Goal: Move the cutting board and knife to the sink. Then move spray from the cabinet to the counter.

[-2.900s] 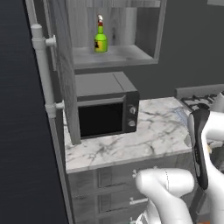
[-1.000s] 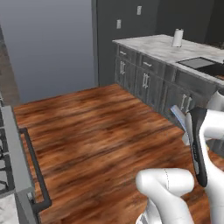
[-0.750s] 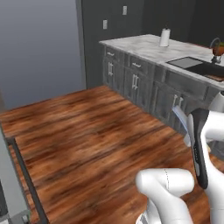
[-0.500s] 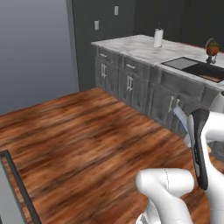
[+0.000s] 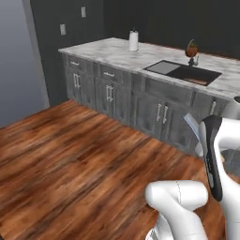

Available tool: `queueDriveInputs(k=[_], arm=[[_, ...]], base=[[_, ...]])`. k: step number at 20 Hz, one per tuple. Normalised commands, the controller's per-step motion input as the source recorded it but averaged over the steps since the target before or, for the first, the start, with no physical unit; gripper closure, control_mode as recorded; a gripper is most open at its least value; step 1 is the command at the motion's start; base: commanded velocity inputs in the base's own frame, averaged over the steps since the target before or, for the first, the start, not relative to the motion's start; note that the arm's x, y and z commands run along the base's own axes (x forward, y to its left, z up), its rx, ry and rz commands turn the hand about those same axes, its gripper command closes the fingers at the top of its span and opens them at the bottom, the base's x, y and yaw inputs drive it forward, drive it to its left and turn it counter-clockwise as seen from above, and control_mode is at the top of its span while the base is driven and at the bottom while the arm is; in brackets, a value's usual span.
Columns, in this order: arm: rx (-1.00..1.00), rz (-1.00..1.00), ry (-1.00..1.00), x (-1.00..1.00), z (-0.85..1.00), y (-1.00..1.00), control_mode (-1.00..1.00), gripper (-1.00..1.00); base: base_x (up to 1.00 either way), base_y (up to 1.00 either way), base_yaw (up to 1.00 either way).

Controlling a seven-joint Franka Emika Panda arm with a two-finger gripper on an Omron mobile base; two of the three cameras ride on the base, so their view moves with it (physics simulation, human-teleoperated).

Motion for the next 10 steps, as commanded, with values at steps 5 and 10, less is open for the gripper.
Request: queueDriveInputs(k=[5, 10], arm=[[0.0, 0.0, 0.0, 0.0, 0.0, 0.0, 1.0, 1.0], [0.0, 0.0, 0.0, 0.0, 0.0, 0.0, 1.0, 1.0]], base=[[0.53, 0.04, -0.45], [0.59, 0.05, -0.38]])
